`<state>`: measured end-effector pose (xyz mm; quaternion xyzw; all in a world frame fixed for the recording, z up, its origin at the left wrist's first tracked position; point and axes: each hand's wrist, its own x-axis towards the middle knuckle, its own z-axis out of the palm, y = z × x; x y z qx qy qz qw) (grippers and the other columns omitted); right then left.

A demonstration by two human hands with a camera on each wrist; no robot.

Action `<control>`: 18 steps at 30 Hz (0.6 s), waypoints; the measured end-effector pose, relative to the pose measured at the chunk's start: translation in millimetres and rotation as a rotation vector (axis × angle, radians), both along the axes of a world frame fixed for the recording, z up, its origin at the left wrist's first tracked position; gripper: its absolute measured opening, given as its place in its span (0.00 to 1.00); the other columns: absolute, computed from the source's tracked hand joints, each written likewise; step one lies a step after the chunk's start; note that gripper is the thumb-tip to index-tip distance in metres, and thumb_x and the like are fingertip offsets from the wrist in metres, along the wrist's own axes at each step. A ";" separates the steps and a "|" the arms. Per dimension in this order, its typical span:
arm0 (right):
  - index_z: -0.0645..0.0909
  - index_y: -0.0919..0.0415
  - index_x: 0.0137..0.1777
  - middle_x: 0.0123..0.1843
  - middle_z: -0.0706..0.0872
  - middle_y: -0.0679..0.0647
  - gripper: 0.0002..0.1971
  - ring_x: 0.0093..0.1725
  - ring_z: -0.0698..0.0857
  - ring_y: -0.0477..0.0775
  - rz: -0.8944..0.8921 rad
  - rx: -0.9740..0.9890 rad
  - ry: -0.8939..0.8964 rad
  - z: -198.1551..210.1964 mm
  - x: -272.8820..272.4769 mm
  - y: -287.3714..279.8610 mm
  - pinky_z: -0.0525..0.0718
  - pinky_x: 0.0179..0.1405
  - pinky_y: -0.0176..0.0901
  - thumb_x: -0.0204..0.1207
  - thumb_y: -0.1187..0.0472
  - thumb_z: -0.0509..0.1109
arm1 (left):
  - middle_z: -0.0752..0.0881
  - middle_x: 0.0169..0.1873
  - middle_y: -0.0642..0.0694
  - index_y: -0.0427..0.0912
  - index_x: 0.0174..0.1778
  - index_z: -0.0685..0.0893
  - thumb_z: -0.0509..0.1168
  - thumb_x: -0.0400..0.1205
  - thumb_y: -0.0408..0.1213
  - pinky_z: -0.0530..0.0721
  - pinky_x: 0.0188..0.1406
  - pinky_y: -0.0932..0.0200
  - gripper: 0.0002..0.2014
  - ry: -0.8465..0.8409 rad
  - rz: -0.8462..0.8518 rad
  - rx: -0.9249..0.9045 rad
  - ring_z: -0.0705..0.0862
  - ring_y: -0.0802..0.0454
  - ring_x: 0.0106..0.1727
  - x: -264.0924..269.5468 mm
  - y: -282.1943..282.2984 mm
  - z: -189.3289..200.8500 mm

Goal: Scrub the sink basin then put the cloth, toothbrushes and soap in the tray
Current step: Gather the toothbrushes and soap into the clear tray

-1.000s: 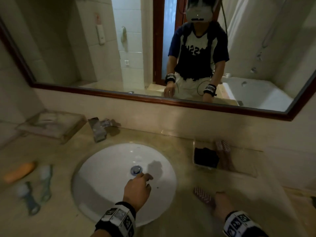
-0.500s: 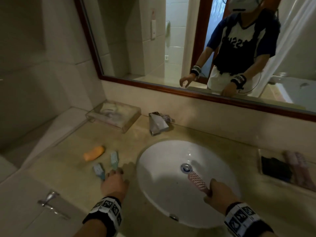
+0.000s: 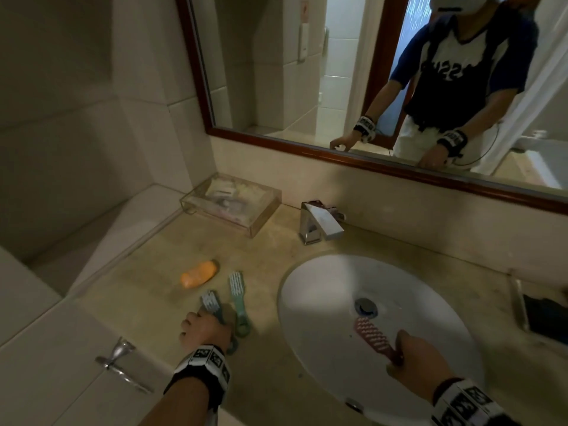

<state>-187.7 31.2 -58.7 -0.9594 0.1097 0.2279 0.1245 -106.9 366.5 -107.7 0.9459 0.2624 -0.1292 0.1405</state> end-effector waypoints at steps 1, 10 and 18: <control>0.54 0.47 0.31 0.34 0.68 0.43 0.22 0.41 0.74 0.51 0.003 -0.002 -0.002 0.3 0.3 0.3 0.64 0.25 0.28 0.75 0.53 0.68 | 0.73 0.68 0.38 0.39 0.73 0.69 0.59 0.82 0.53 0.75 0.69 0.48 0.27 0.007 -0.009 -0.015 0.72 0.39 0.70 3.0 -1.4 0.3; 0.58 0.50 0.32 0.33 0.67 0.42 0.19 0.30 0.68 0.39 -0.015 0.029 -0.068 1.7 7.7 8.5 0.64 0.24 0.28 0.74 0.55 0.68 | 0.86 0.61 0.43 0.50 0.68 0.79 0.67 0.76 0.42 0.85 0.59 0.52 0.23 0.057 -0.078 -0.122 0.84 0.41 0.61 21.3 8.3 2.0; 0.63 0.54 0.40 0.38 0.72 0.48 0.14 0.41 0.74 0.51 -0.020 0.024 -0.108 1.6 15.3 6.1 0.63 0.24 0.28 0.74 0.55 0.68 | 0.87 0.56 0.36 0.36 0.56 0.83 0.64 0.81 0.40 0.84 0.55 0.51 0.13 -0.054 -0.030 -0.161 0.85 0.40 0.58 24.4 13.1 27.5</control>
